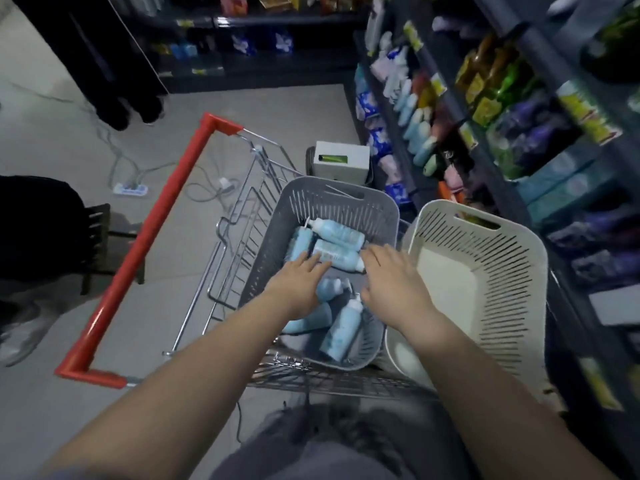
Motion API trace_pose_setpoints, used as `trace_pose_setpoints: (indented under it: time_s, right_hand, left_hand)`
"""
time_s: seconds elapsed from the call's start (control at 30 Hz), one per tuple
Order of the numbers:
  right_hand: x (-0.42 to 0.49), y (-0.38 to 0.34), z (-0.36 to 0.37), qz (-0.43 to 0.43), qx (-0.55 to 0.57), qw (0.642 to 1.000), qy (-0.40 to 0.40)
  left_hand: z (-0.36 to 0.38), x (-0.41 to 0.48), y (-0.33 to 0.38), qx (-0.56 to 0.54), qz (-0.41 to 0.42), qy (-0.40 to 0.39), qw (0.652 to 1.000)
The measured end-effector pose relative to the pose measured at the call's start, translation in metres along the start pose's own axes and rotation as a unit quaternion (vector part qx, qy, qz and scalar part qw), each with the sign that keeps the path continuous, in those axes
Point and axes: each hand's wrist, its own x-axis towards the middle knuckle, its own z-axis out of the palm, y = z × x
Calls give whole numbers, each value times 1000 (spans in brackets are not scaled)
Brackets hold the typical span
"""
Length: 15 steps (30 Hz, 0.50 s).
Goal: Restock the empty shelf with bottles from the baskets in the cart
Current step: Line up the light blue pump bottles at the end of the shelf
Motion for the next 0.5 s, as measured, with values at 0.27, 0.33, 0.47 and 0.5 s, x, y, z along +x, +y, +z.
trace_pose_setpoints:
  time_s: [0.27,0.33,0.47,0.5]
  right_hand:
    - [49,-24,78,75,-20,992,-101]
    - [63,-28,103,125,20,982,-139]
    - [86,-36,141,288,170,923,-187]
    - [89,-37,148,324,202,905,-188]
  left_hand:
    - [43,72,-19,45,37,-65,996]
    - [51,92,-16,38,40,-56,997]
    - [69,124,0,-17,27,-69,997]
    - [74,129,3,-33,21,-76,996]
